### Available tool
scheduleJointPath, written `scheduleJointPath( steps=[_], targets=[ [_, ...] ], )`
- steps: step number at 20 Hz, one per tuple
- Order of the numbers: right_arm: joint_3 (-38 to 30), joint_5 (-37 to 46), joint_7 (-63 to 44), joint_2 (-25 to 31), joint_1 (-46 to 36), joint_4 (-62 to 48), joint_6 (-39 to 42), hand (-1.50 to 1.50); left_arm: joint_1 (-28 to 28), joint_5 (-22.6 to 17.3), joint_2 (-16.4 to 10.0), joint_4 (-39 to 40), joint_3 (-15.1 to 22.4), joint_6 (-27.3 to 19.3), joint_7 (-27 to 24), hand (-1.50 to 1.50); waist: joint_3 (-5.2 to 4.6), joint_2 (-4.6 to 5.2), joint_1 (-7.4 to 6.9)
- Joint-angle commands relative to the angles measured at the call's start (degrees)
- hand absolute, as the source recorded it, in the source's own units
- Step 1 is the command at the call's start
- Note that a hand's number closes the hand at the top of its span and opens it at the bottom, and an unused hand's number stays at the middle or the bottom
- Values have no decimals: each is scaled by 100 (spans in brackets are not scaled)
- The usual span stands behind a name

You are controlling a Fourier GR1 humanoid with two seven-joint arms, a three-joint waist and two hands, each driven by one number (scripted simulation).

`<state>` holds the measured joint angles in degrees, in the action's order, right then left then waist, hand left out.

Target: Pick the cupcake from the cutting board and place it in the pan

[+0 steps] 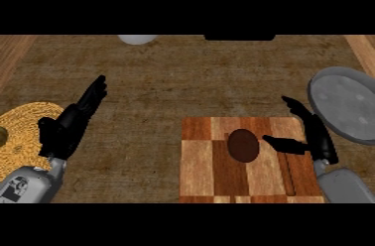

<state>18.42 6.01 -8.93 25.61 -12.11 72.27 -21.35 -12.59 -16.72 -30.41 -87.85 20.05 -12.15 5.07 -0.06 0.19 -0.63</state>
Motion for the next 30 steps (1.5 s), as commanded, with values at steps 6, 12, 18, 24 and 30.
scheduleJointPath(
  steps=[6,12,18,24,30],
  targets=[
    [998,917,-2461,704,-926,652,1505,-150,-5,167,146,-145,85,32,369,0,-12,-44,-9],
    [1339,373,-3863,726,-1895,610,3530,-150,-278,106,176,-30,-80,183,422,0,-12,-23,-39],
    [1342,-694,-5122,3,-2862,-114,5131,-150,-145,156,154,102,-124,337,239,0,-4,11,-132],
    [1416,-891,-5629,-516,-3155,-690,5198,-150,-162,322,513,271,-125,215,189,0,1,-3,2],
    [1506,-879,-6126,-527,-3294,-425,5217,-150,208,392,407,131,-211,391,101,0,1,-34,58]
  ],
)
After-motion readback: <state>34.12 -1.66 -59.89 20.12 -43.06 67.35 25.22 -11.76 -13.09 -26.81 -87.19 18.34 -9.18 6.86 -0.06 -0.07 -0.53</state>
